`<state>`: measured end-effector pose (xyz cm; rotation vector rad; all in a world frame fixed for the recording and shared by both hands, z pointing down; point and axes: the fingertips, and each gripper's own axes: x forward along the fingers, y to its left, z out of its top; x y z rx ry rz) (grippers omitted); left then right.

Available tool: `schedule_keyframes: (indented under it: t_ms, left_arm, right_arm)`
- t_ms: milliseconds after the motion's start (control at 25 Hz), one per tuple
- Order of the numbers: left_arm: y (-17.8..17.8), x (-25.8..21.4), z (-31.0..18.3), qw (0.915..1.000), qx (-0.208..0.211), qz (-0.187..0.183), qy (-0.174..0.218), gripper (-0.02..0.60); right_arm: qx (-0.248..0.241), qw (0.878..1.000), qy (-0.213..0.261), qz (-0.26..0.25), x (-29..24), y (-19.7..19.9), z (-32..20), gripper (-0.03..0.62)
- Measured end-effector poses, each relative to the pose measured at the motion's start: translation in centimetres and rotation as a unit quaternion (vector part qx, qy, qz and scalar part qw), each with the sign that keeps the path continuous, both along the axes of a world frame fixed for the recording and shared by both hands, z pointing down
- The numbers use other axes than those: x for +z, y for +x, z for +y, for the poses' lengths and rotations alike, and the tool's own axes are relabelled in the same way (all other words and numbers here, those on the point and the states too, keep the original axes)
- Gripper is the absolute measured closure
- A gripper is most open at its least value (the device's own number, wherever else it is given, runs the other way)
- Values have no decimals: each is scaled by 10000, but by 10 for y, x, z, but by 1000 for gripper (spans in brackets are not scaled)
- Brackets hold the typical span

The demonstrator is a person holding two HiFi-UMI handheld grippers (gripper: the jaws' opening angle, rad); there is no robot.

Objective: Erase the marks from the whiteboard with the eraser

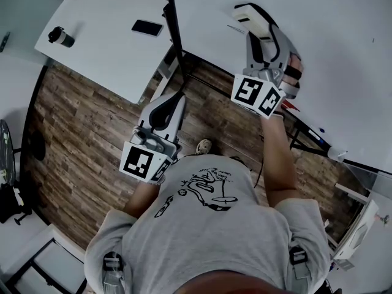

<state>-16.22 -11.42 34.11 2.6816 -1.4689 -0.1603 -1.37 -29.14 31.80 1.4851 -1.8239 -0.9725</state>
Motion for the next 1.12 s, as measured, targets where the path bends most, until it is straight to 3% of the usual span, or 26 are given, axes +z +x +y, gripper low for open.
schedule_keyframes:
  t_ms: [440,800,1000,1120]
  left_arm:
    - [-18,6,5,9997,-217,-17,-86,555]
    - [-27,5,16,9993,-365,-9,-80,555]
    - [-29,6,21,9990,-427,-3,-93,555]
    - [-30,5,24,9990,-431,-8,-88,555]
  right_arm:
    - [-40,9952,-453,866,86,-43,-21,356]
    - [-216,9816,-915,1661,159,-75,-32,356]
    - [-256,9772,-1211,1726,163,-80,-32,356]
    - [-229,9830,-1106,1447,139,-74,-29,356]
